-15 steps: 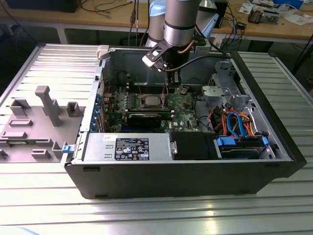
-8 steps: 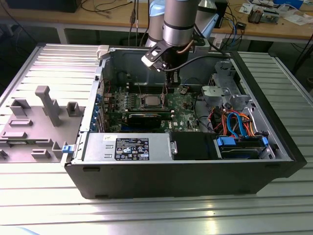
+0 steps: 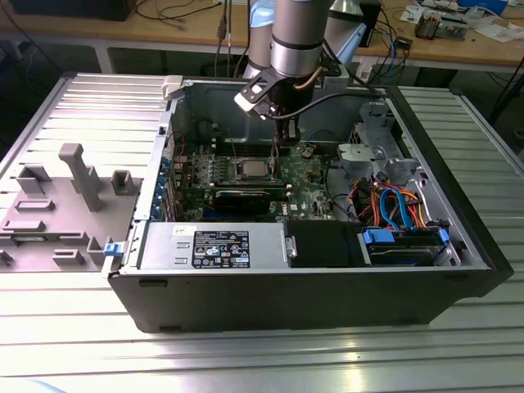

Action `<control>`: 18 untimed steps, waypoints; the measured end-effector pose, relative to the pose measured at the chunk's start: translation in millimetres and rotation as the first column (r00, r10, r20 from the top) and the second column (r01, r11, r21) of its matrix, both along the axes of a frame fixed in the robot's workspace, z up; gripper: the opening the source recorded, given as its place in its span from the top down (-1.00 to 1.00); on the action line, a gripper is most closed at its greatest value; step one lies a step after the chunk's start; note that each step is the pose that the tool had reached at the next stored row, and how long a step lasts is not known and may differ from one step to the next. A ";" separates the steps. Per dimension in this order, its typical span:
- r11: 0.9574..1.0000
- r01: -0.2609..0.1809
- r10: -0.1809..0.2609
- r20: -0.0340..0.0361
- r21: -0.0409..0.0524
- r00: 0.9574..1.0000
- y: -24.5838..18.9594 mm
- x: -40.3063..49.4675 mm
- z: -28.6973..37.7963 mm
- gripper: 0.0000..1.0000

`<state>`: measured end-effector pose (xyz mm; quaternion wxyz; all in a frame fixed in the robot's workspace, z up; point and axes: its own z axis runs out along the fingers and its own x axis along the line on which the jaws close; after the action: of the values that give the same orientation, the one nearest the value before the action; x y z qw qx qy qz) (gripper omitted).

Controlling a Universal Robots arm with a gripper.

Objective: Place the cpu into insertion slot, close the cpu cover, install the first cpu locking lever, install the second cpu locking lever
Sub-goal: 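Close the cpu cover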

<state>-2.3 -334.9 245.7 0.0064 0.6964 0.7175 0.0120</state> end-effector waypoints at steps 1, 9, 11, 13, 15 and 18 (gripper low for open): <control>1.000 0.000 0.000 0.000 0.000 1.000 0.0 -0.5 0.0 0.79; 1.000 0.000 0.000 0.000 0.000 1.000 0.0 -3.6 -0.2 0.79; 1.000 0.000 0.000 0.000 0.000 1.000 0.0 -5.5 -1.5 0.79; 1.000 0.000 0.000 0.000 0.000 1.000 0.0 -11.5 -3.2 0.79; 1.000 0.000 0.000 0.000 0.000 1.000 0.0 -21.4 -5.4 0.79; 1.000 0.000 0.000 0.000 0.000 1.000 0.0 -27.1 -8.1 0.79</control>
<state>-29.4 -334.9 237.6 0.0063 0.6964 0.7175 0.0119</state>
